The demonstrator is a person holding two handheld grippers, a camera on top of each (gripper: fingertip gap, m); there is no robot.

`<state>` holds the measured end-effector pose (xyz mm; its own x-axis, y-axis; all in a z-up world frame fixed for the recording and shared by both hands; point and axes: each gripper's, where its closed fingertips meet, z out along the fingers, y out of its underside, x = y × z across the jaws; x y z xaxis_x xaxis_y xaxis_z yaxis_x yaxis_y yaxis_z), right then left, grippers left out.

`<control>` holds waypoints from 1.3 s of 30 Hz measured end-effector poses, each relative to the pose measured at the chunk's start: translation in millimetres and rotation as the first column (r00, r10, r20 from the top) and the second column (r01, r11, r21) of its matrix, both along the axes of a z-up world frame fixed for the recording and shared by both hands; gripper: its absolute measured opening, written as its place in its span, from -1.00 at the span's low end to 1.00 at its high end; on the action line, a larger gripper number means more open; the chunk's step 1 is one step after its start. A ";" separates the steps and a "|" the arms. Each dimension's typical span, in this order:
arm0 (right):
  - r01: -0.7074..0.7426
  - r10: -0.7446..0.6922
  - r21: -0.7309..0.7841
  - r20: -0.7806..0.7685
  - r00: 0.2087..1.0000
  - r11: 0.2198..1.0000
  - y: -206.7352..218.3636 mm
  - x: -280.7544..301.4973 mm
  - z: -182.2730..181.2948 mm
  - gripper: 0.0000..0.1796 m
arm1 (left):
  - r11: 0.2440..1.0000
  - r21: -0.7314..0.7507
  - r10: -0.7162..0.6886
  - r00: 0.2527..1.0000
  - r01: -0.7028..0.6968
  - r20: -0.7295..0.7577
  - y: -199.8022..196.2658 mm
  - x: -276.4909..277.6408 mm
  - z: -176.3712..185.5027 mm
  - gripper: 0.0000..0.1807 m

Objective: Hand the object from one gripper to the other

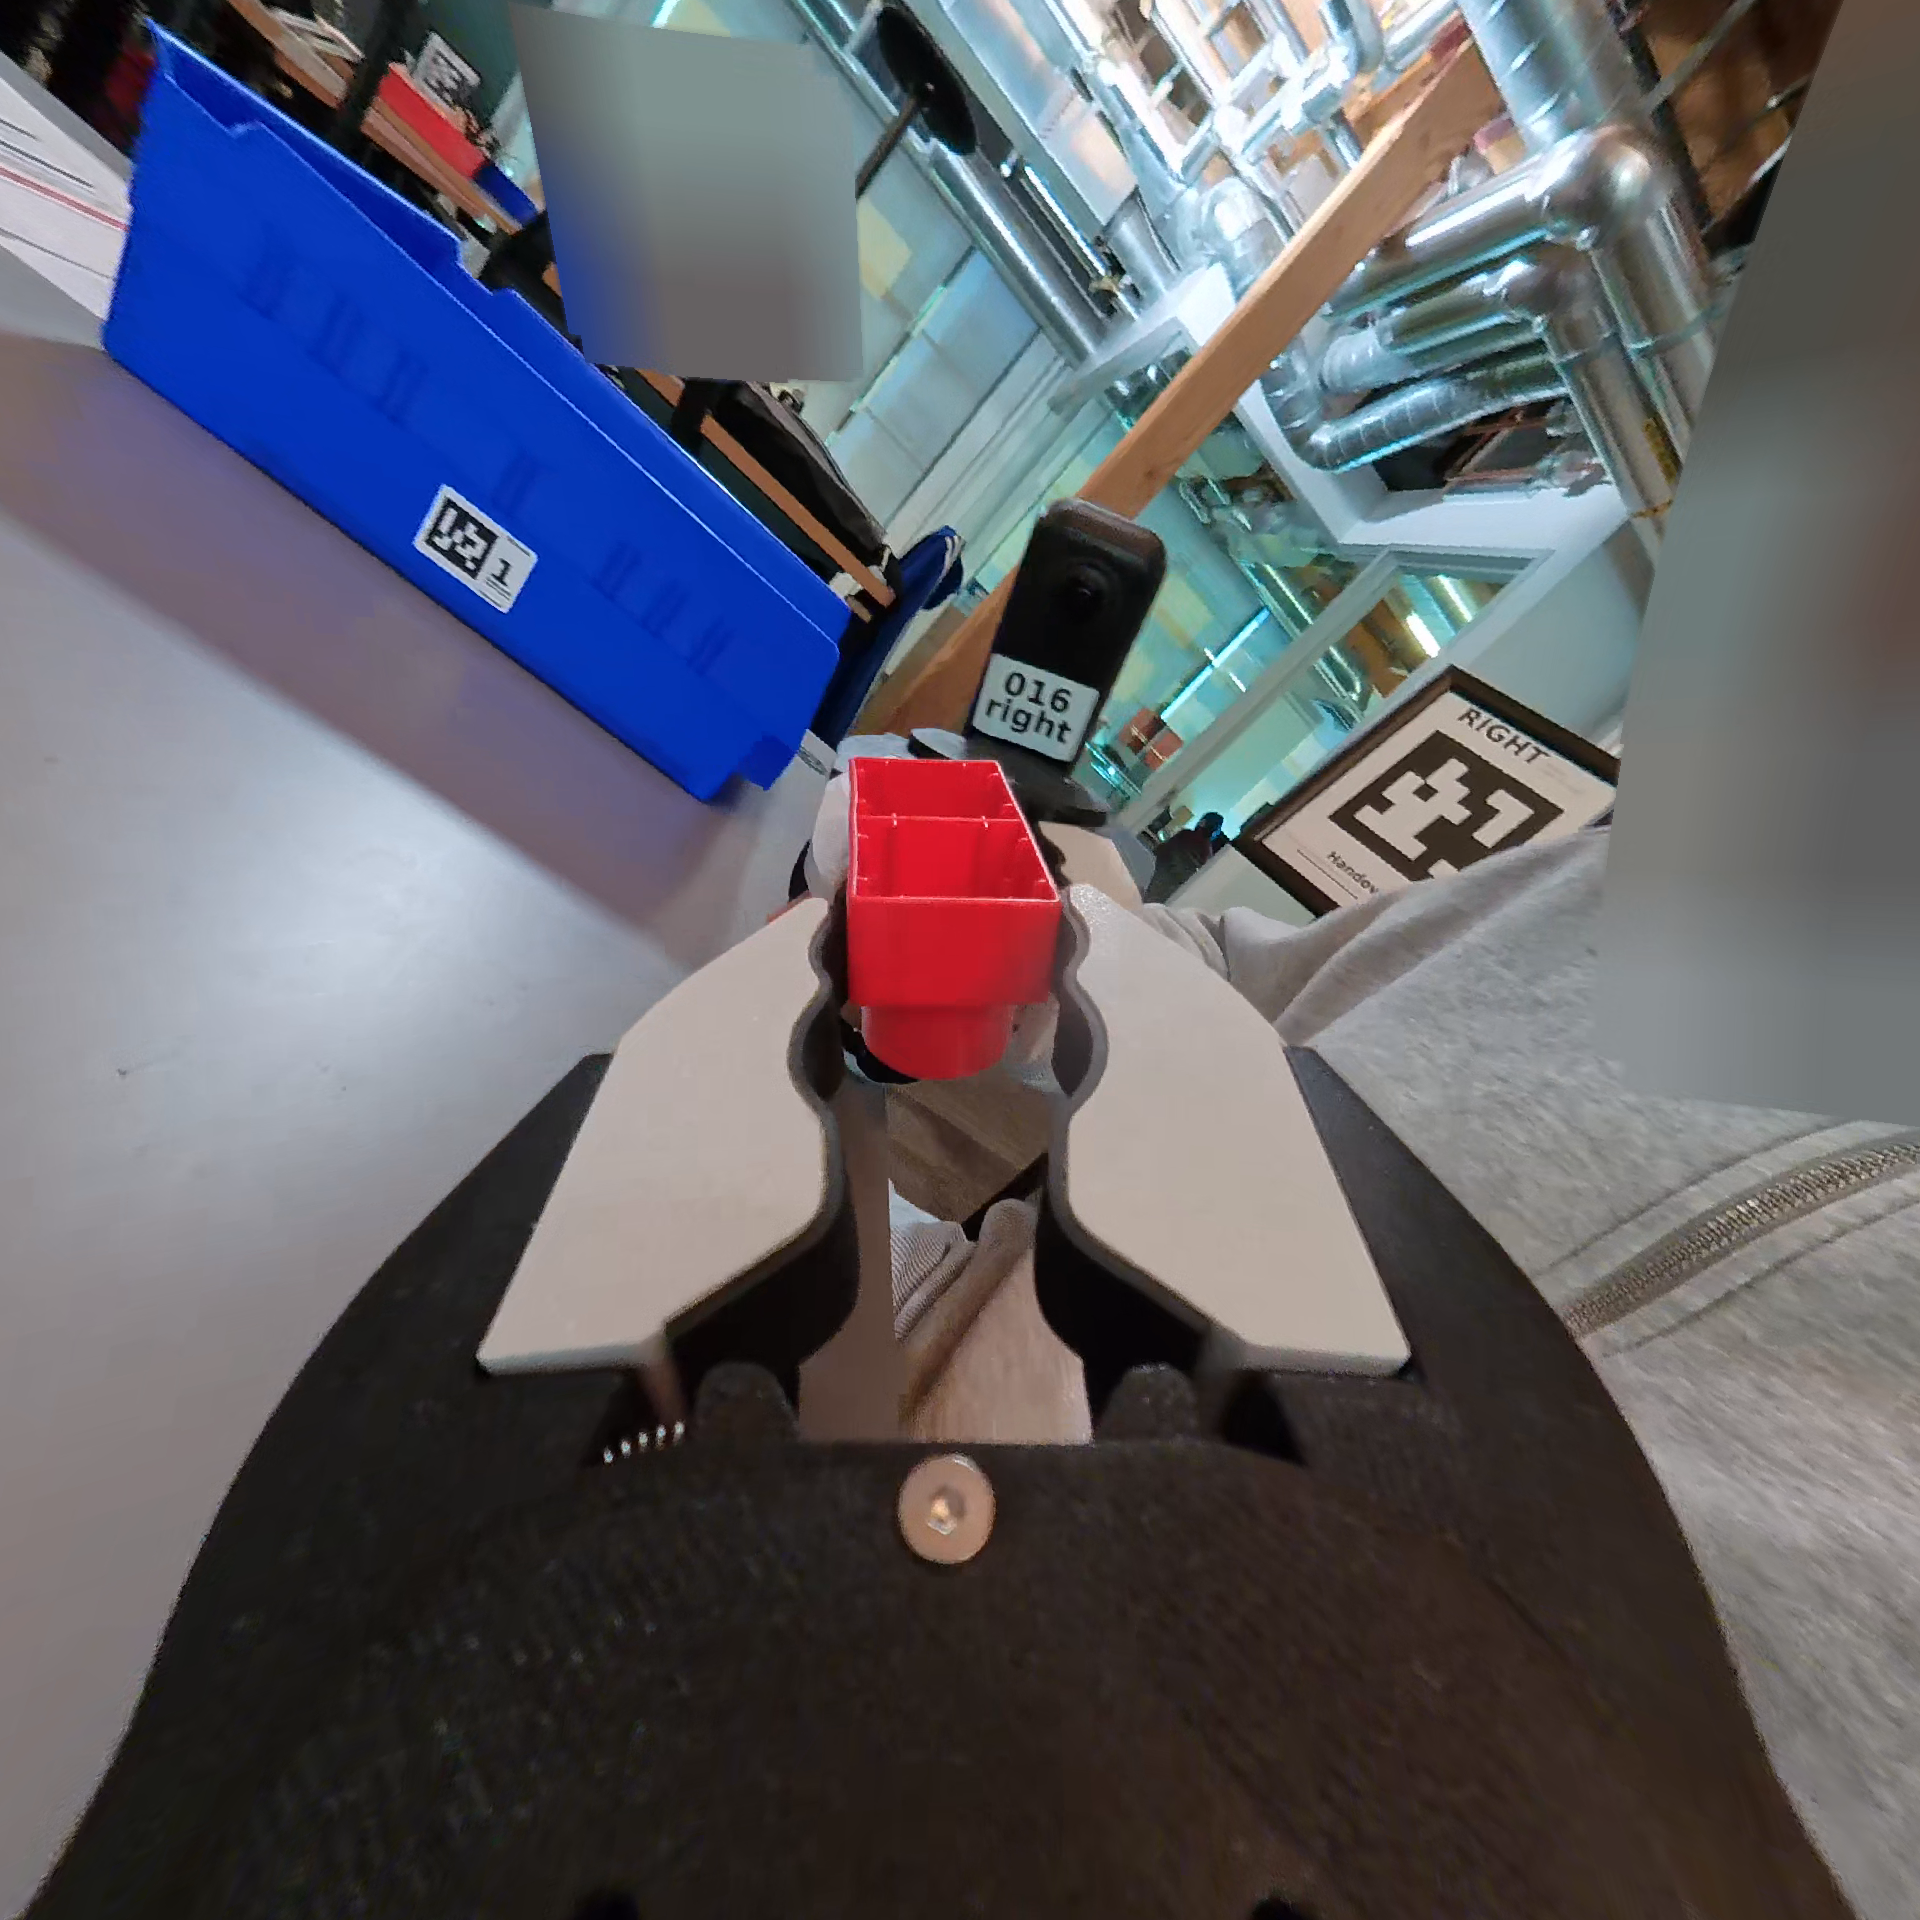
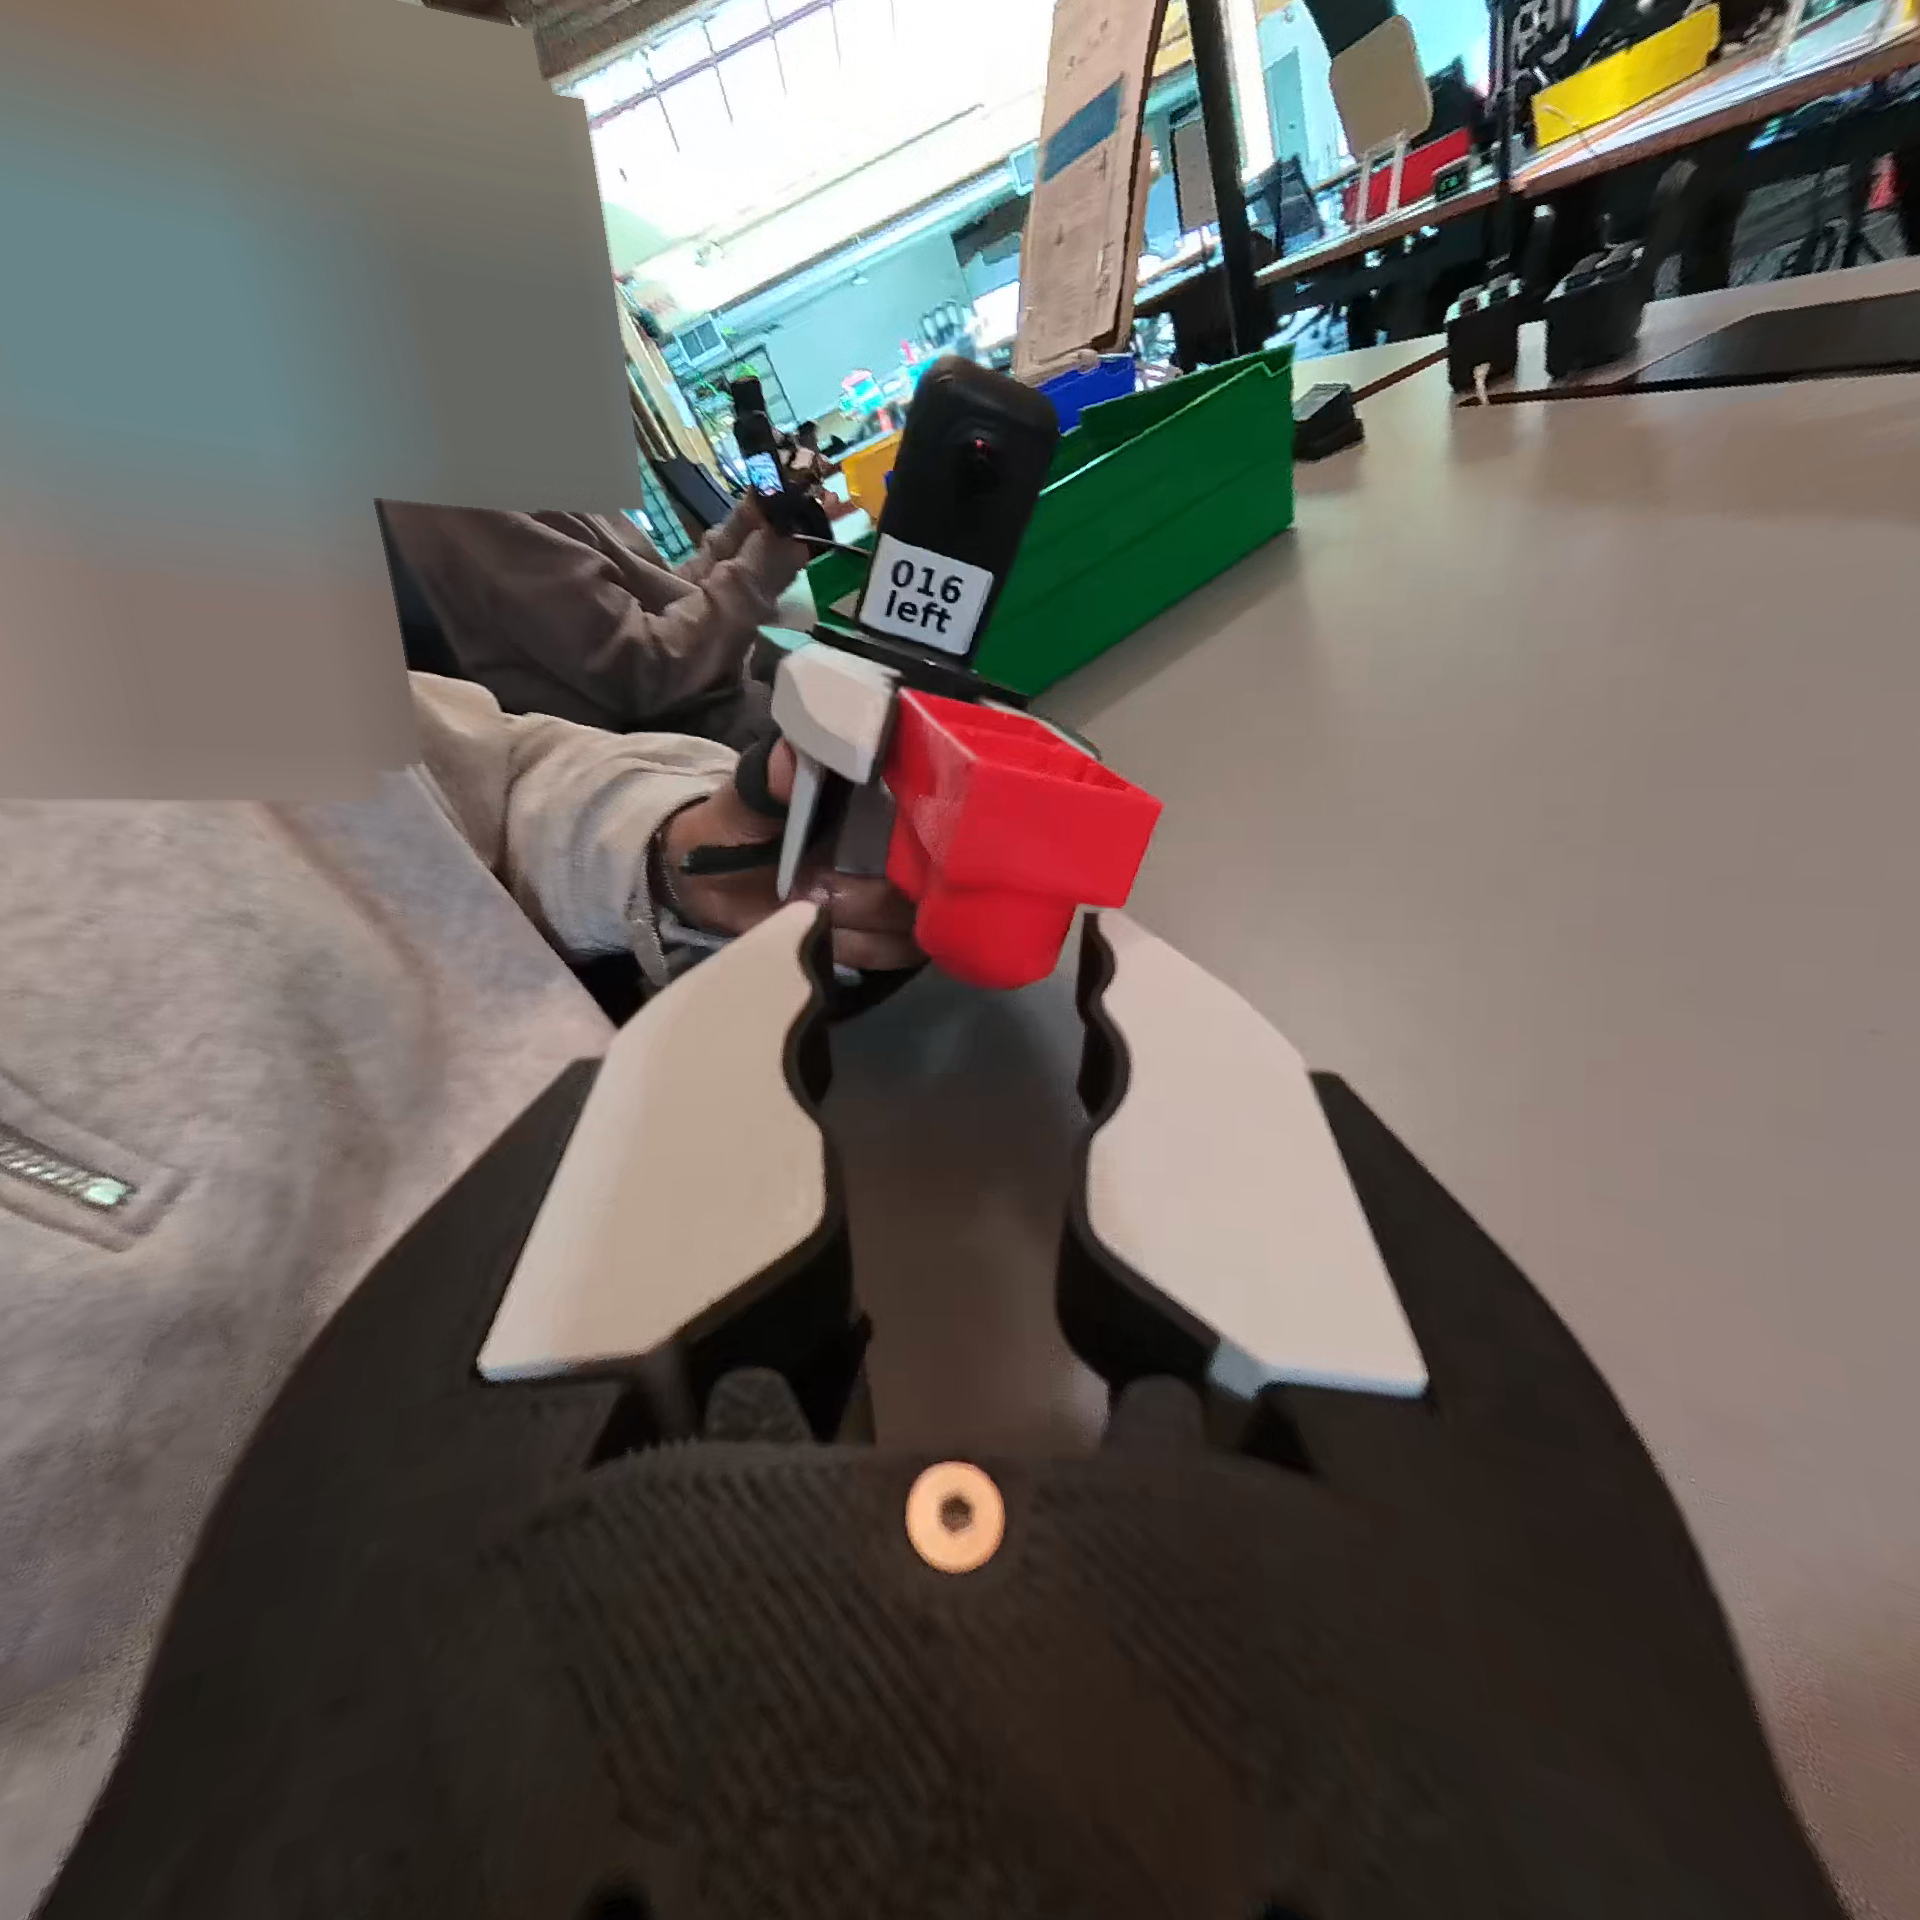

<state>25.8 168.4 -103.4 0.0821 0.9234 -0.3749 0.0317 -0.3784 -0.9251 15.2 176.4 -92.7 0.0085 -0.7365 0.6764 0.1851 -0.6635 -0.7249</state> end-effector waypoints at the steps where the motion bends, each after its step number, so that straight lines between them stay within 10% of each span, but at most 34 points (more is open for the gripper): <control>1: -0.011 0.011 -0.018 -0.013 1.000 1.000 -0.8 0.3 1.2 -0.53 | 1.000 0.007 -0.014 1.000 0.014 -0.004 -1.9 1.1 -0.1 -0.59; 13: -0.088 0.073 -0.151 -0.108 0.991 0.985 -2.4 3.5 6.1 -0.68 | 0.996 0.026 -0.088 0.996 0.087 0.015 -13.4 7.8 3.5 -0.59; 17: -0.056 0.027 -0.163 -0.173 0.985 0.985 7.4 11.2 15.2 -0.68 | 0.999 0.020 -0.032 0.998 0.031 0.048 -6.4 6.9 6.5 -0.22; 39: -0.056 0.041 -0.089 -0.163 0.986 0.994 3.2 6.2 13.6 -0.53 | 0.989 0.139 -0.038 0.998 0.045 -0.053 -14.6 9.2 1.5 -0.70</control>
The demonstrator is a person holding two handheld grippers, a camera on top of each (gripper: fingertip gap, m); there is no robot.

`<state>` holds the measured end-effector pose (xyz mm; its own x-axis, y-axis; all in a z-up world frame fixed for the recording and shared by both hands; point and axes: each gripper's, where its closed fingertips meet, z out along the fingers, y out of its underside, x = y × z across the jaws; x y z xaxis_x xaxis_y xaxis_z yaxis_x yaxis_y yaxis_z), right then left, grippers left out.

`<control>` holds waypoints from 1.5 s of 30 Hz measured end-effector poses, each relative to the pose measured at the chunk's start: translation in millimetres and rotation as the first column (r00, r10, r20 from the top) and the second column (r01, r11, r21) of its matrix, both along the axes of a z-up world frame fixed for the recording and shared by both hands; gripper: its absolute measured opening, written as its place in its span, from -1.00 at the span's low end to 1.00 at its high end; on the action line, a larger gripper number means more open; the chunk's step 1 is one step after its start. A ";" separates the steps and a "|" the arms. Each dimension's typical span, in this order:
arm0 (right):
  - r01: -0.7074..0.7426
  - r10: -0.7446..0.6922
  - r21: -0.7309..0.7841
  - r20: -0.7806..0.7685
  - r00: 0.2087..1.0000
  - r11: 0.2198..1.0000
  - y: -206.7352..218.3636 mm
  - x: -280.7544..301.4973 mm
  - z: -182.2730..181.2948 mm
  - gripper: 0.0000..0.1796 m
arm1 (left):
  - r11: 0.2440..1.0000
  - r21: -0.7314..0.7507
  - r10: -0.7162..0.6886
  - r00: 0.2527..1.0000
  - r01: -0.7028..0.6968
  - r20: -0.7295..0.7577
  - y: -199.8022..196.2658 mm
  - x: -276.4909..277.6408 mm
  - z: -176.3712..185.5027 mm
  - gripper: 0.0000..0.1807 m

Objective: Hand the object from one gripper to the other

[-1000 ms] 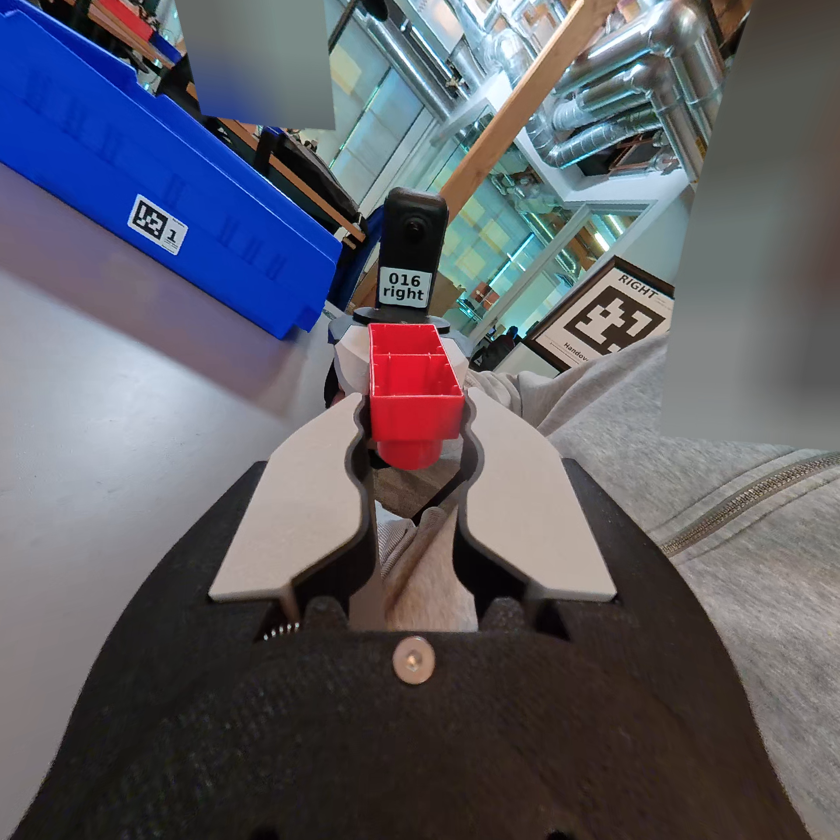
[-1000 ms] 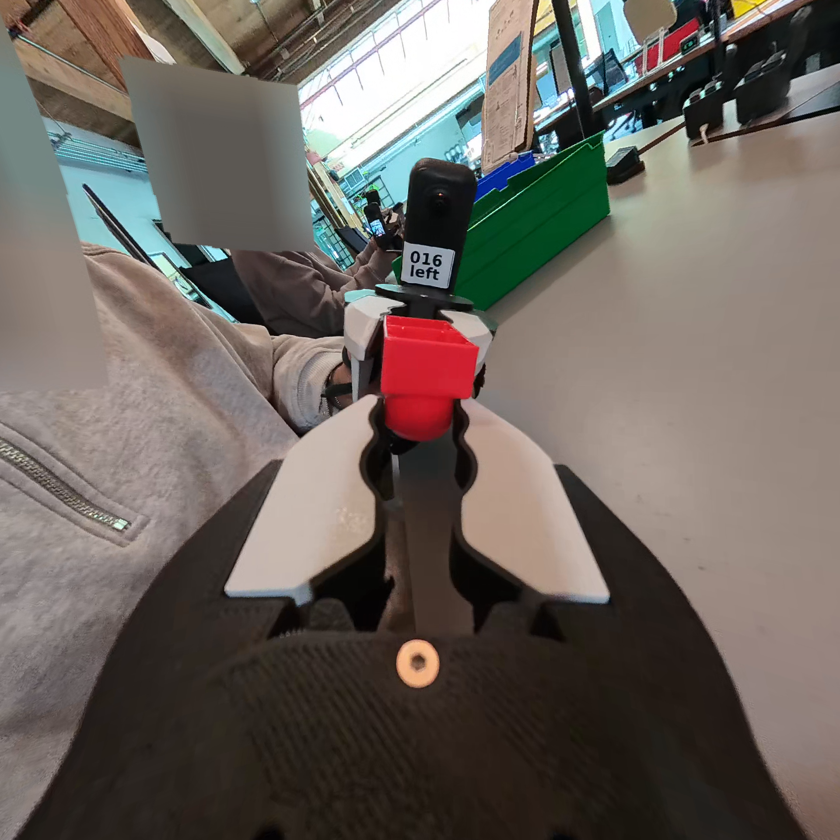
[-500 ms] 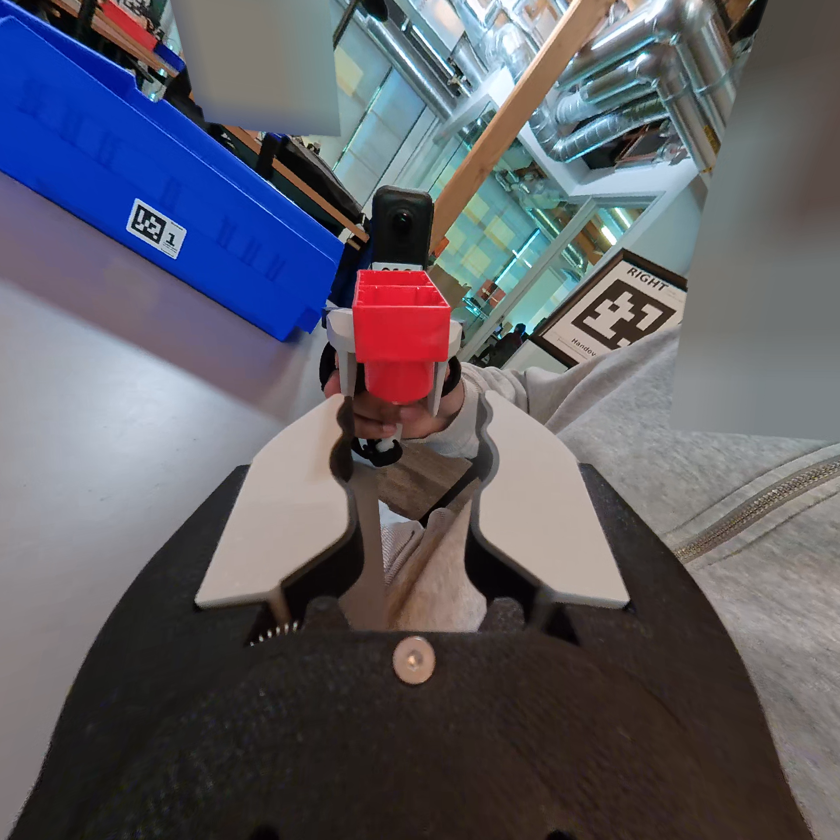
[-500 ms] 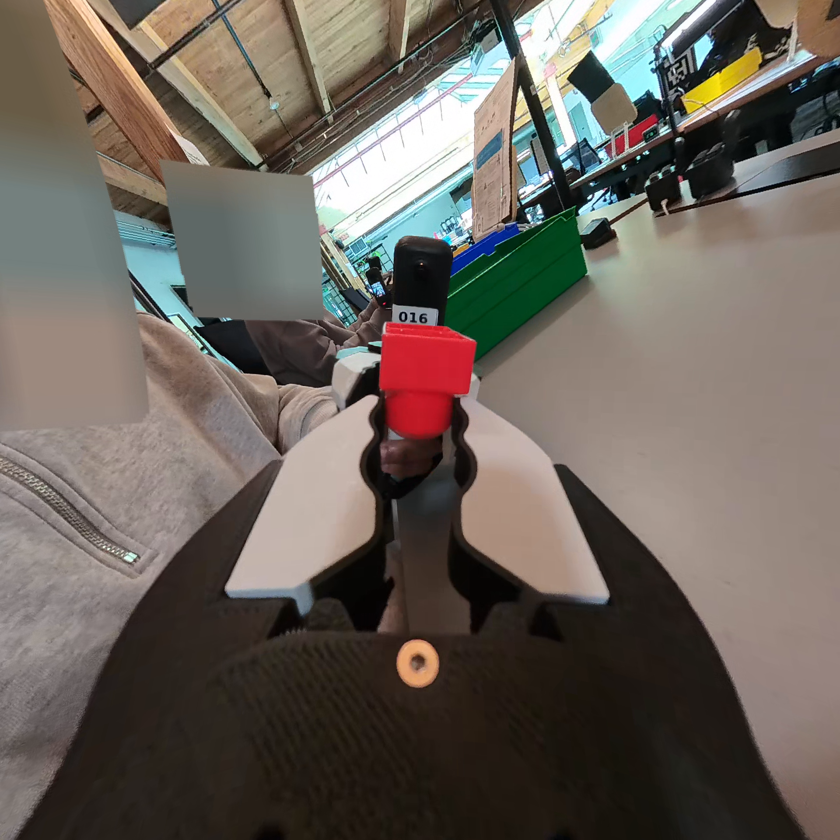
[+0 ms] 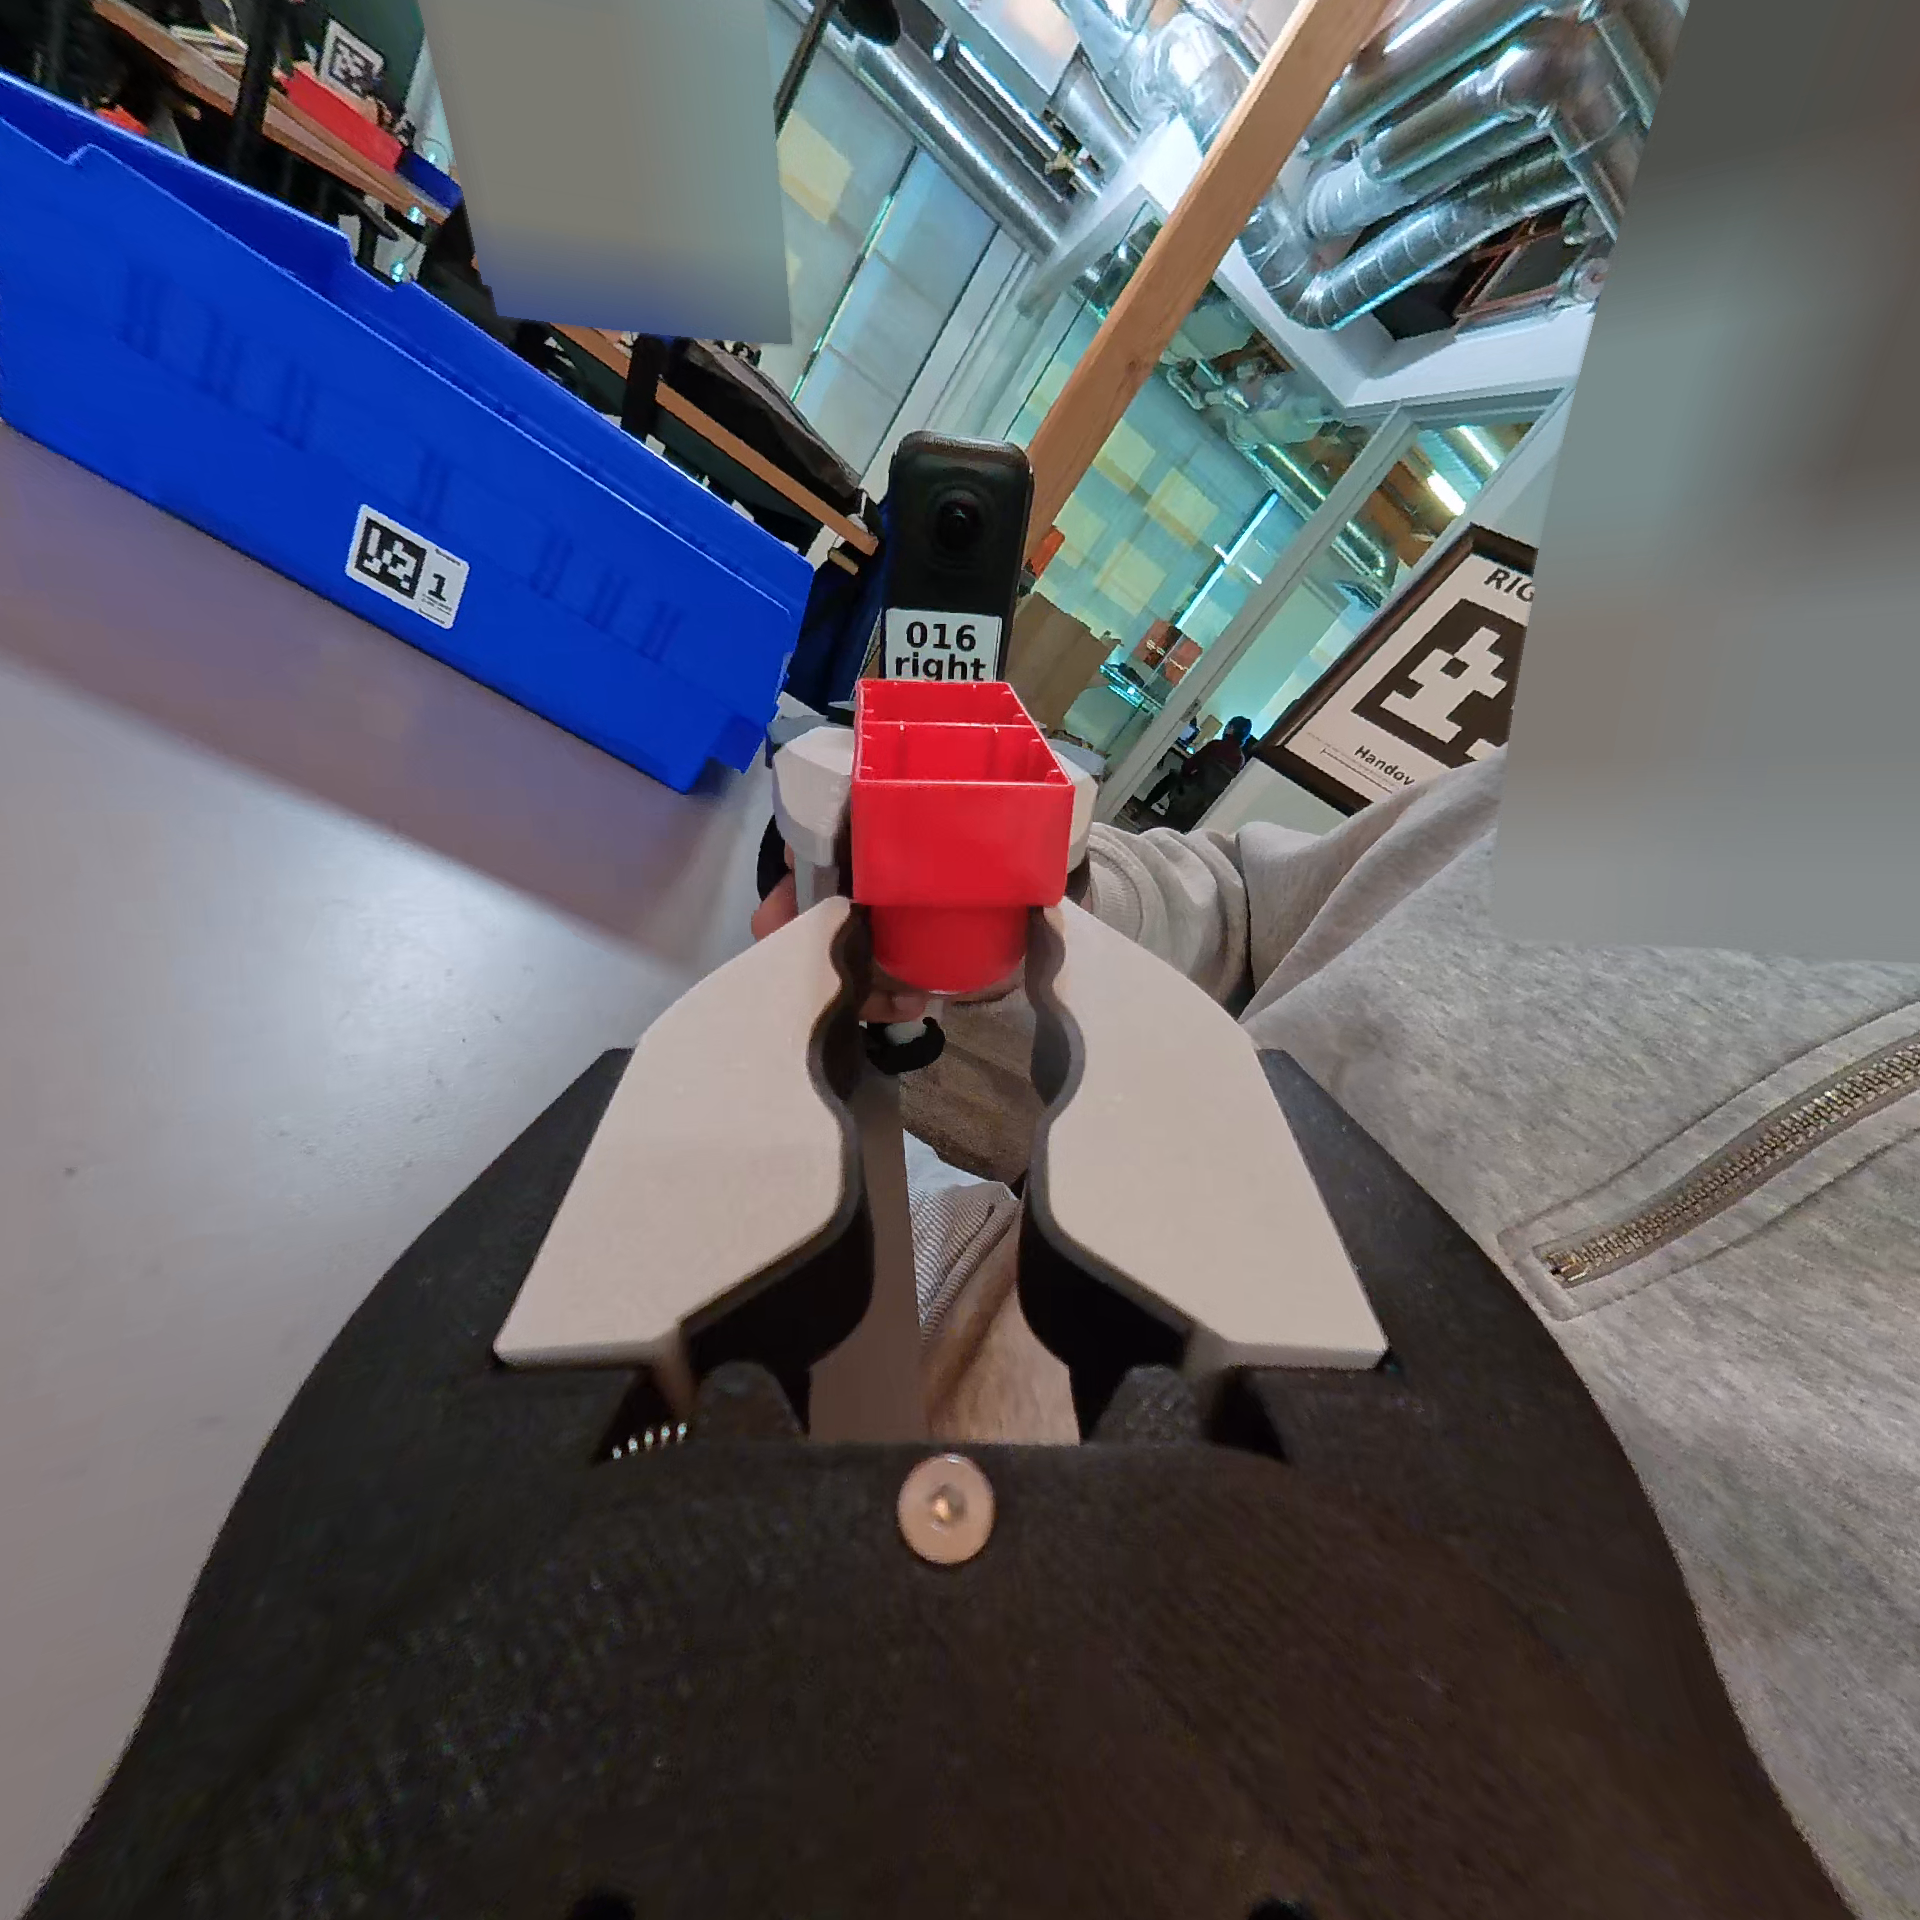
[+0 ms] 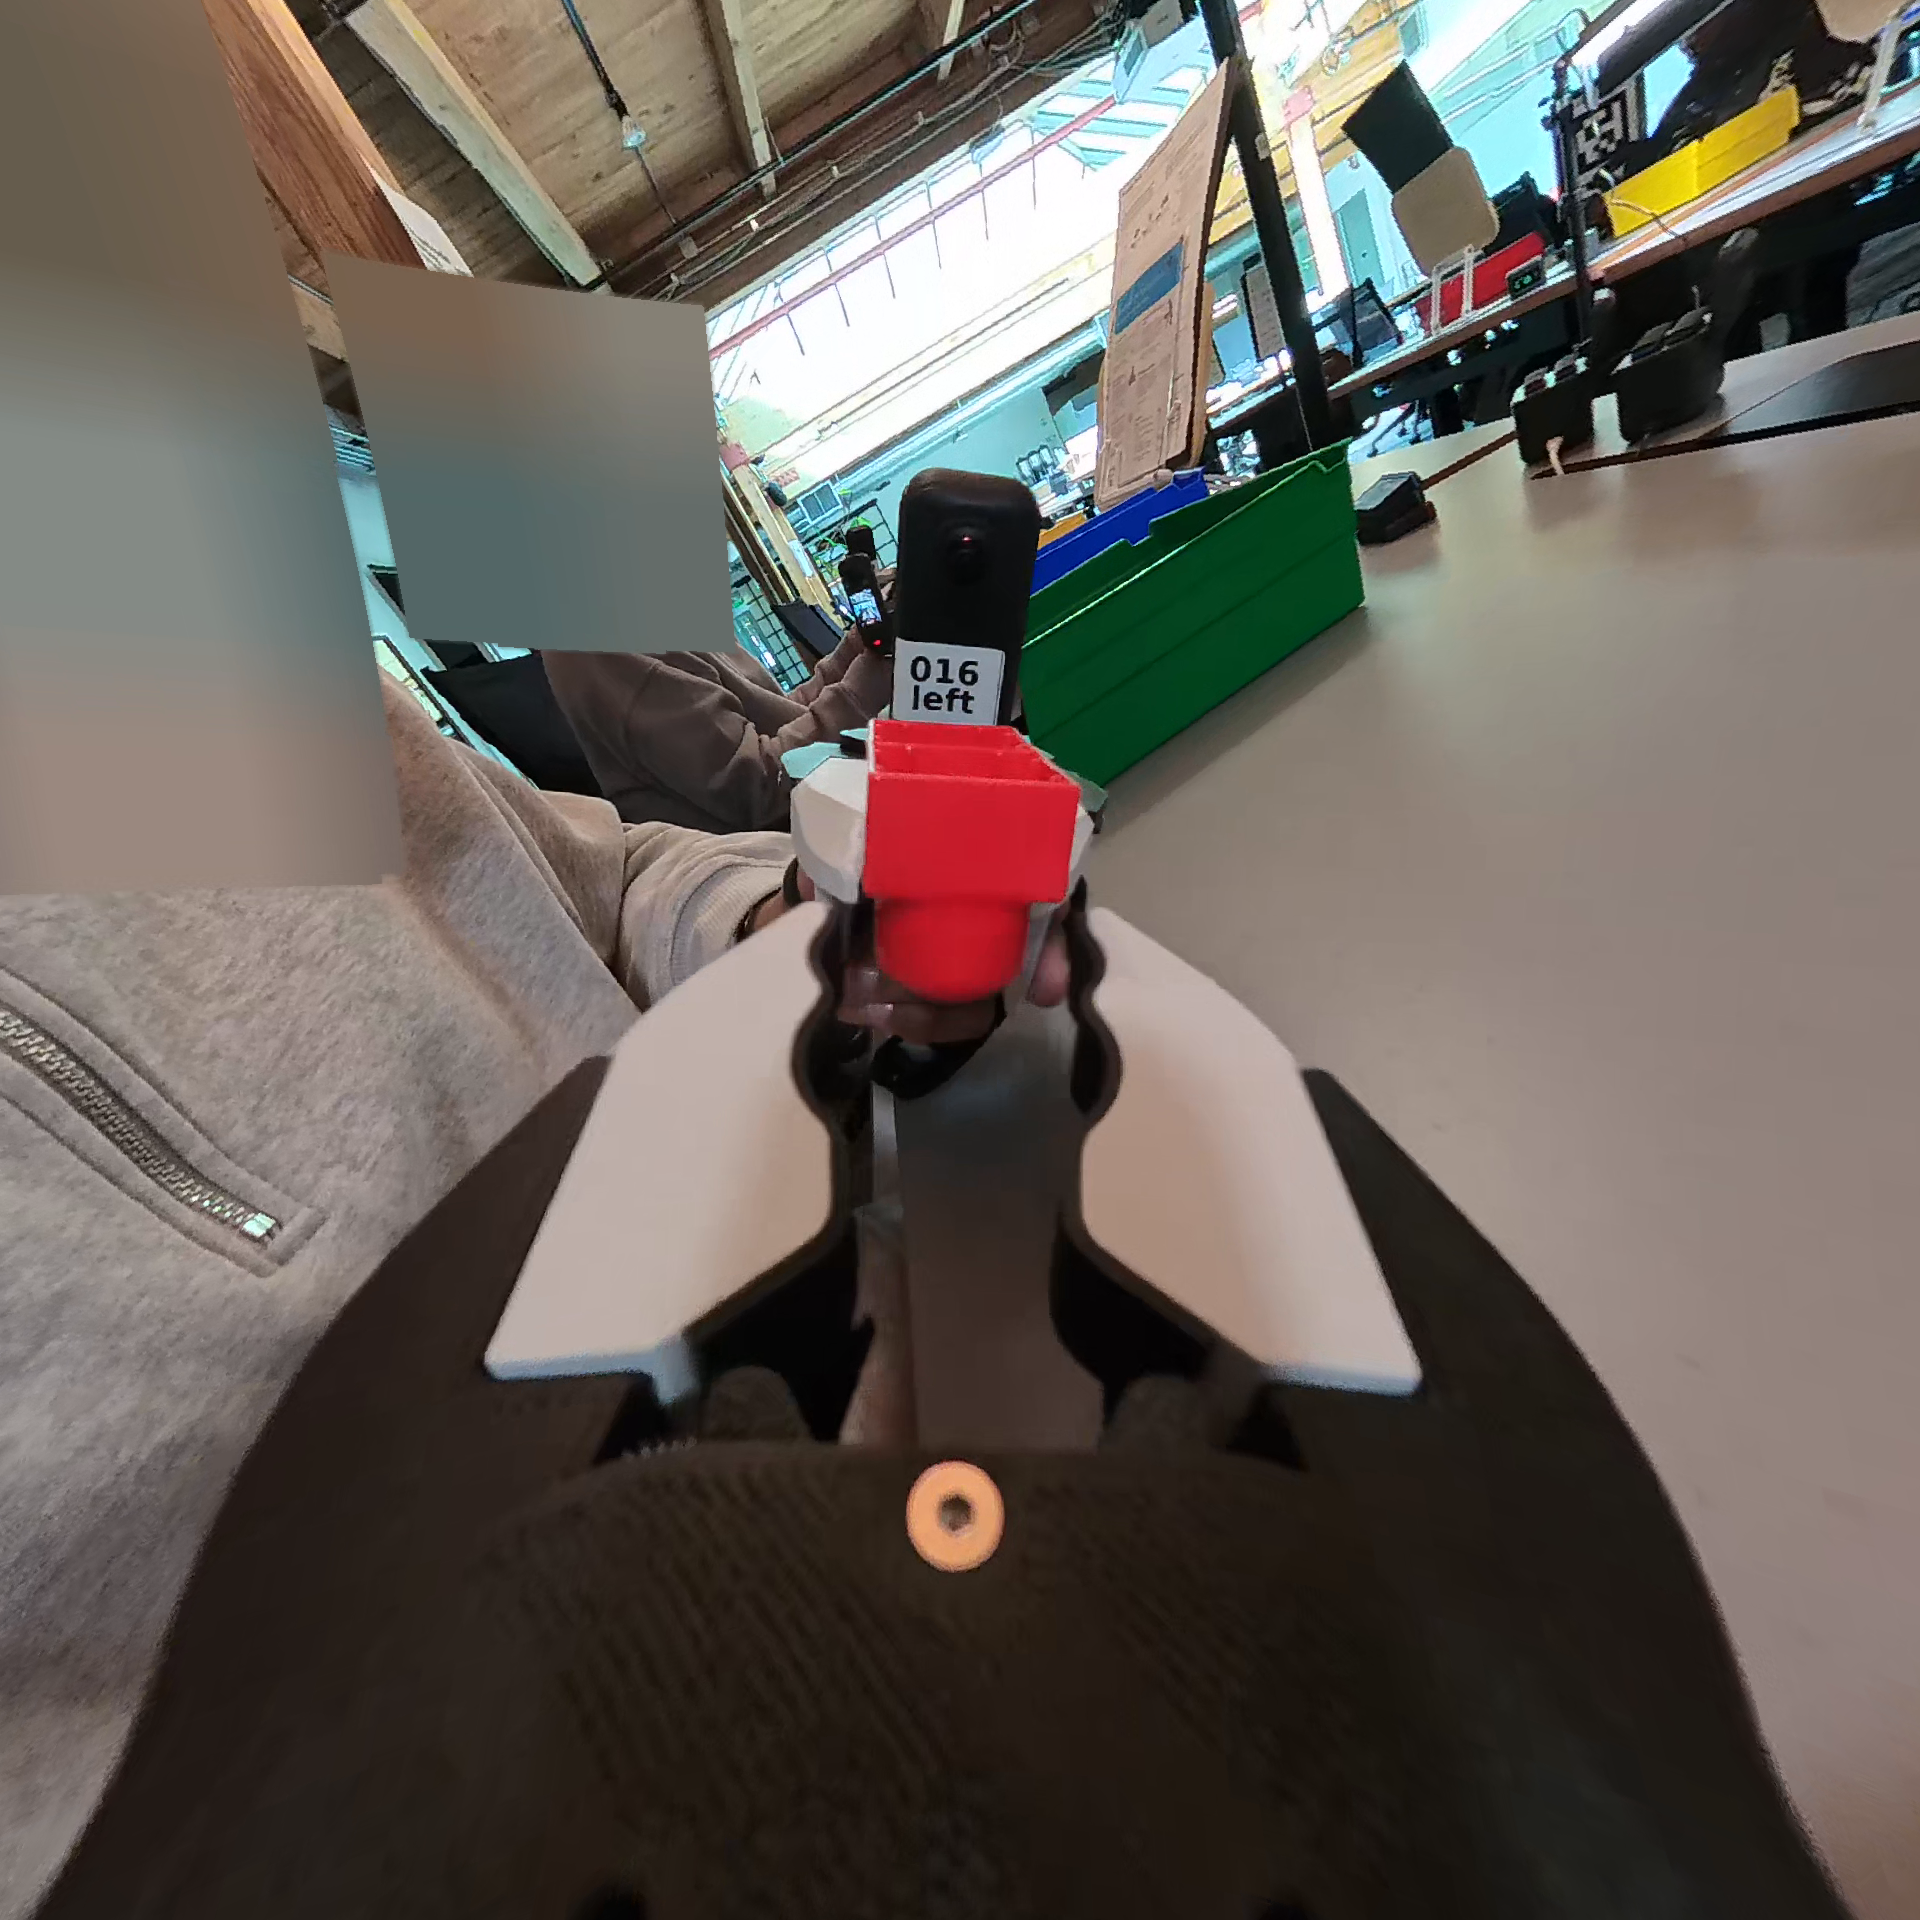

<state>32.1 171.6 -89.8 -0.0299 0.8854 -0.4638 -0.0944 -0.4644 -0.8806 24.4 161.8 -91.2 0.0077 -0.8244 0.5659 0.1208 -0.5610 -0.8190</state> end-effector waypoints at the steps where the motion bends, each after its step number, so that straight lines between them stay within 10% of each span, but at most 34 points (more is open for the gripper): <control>1: 0.007 -0.007 -0.006 0.003 1.000 1.000 1.5 0.8 -0.4 -0.48 | 1.000 -0.003 0.005 1.000 -0.005 0.000 0.9 -0.7 0.0 -0.70; 36: 0.037 -0.036 -0.010 0.053 0.998 0.999 8.3 14.6 -1.7 -0.60 | 0.997 0.024 0.067 0.998 -0.067 0.007 8.0 -2.9 3.2 -0.42; 45: 0.009 -0.010 0.015 0.088 0.996 1.000 -0.2 6.5 -8.5 -0.60 | 0.997 0.050 0.067 0.996 -0.064 -0.059 7.8 -3.3 -3.3 -0.62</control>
